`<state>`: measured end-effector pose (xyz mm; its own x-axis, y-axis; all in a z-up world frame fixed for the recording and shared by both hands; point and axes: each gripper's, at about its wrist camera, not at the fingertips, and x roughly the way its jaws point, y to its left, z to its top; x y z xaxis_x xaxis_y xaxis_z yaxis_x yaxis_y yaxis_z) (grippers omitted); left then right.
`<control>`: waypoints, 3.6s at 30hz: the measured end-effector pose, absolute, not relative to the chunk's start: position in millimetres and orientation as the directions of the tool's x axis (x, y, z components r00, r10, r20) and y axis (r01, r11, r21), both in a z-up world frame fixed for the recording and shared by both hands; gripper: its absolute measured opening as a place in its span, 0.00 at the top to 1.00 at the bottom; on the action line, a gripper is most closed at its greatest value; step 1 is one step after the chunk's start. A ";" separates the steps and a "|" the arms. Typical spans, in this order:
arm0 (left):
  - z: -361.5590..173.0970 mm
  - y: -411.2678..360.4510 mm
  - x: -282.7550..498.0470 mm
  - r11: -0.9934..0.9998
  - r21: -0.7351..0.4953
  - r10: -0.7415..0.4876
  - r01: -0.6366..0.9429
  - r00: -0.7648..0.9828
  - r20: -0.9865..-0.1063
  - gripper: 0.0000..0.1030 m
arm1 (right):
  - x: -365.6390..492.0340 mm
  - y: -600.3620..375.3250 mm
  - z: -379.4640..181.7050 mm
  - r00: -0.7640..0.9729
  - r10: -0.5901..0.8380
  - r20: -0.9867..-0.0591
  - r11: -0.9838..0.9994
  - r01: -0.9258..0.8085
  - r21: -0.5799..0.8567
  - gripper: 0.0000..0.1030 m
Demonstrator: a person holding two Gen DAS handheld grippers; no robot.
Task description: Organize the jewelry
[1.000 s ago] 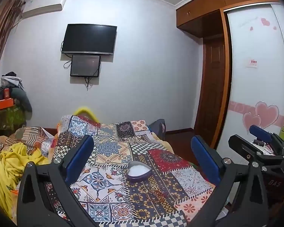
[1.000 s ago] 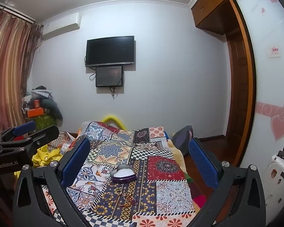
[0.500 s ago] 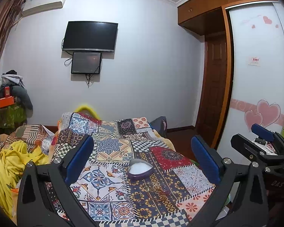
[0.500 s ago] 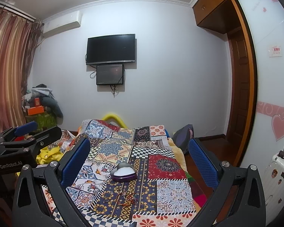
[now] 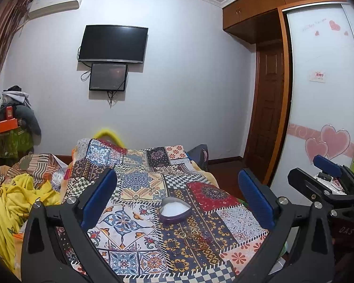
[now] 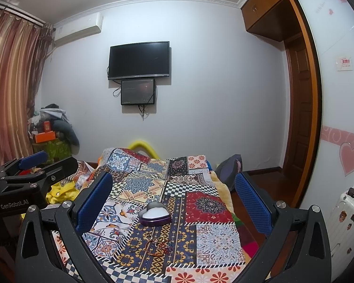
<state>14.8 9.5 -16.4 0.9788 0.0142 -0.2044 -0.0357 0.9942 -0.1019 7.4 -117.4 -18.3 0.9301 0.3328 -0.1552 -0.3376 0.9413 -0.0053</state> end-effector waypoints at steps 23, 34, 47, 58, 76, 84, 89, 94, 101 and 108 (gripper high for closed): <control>-18.5 8.4 13.7 0.994 -0.102 0.013 -0.035 0.979 -0.203 0.00 | 7.4 -116.5 -20.2 0.928 0.335 -0.162 0.940 -0.340 -0.003 0.00; -17.5 7.9 15.1 0.994 -0.103 0.013 -0.035 0.979 -0.203 0.00 | 8.4 -118.4 -20.0 0.926 0.338 -0.167 0.940 -0.342 0.008 0.00; -23.2 11.3 23.8 0.993 -0.106 0.031 -0.056 0.974 -0.226 0.00 | 17.1 -117.9 -25.9 0.922 0.330 -0.202 0.942 -0.336 0.003 0.00; -69.1 35.8 67.5 0.988 -0.121 0.041 -0.098 0.912 -0.408 0.11 | 47.3 -117.2 -62.1 0.889 0.303 -0.342 0.947 -0.322 0.002 0.00; -179.8 24.9 128.3 0.993 -0.120 -0.076 -0.018 0.679 -0.731 0.47 | 89.1 -112.1 -141.0 0.697 0.359 -0.621 0.908 -0.414 0.060 0.58; -199.5 13.7 143.4 0.988 -0.149 -0.146 0.047 0.624 -0.768 0.50 | 105.0 -117.2 -162.8 0.632 0.379 -0.677 0.903 -0.413 0.119 0.58; -213.1 12.2 153.4 0.986 -0.158 -0.157 0.050 0.589 -0.793 0.64 | 116.5 -116.4 -174.9 0.587 0.393 -0.708 0.894 -0.424 0.145 0.69; -222.2 13.0 157.8 0.983 -0.176 -0.172 0.050 0.573 -0.801 0.66 | 127.1 -111.9 -184.3 0.559 0.406 -0.723 0.884 -0.440 0.157 0.73; -225.9 10.6 159.2 0.981 -0.183 -0.183 0.058 0.571 -0.800 0.69 | 137.5 -104.8 -192.7 0.542 0.410 -0.734 0.876 -0.459 0.150 0.73; -228.0 14.0 162.6 0.975 -0.216 -0.207 0.053 0.565 -0.799 0.81 | 139.2 -99.5 -198.2 0.554 0.381 -0.740 0.874 -0.478 0.092 0.83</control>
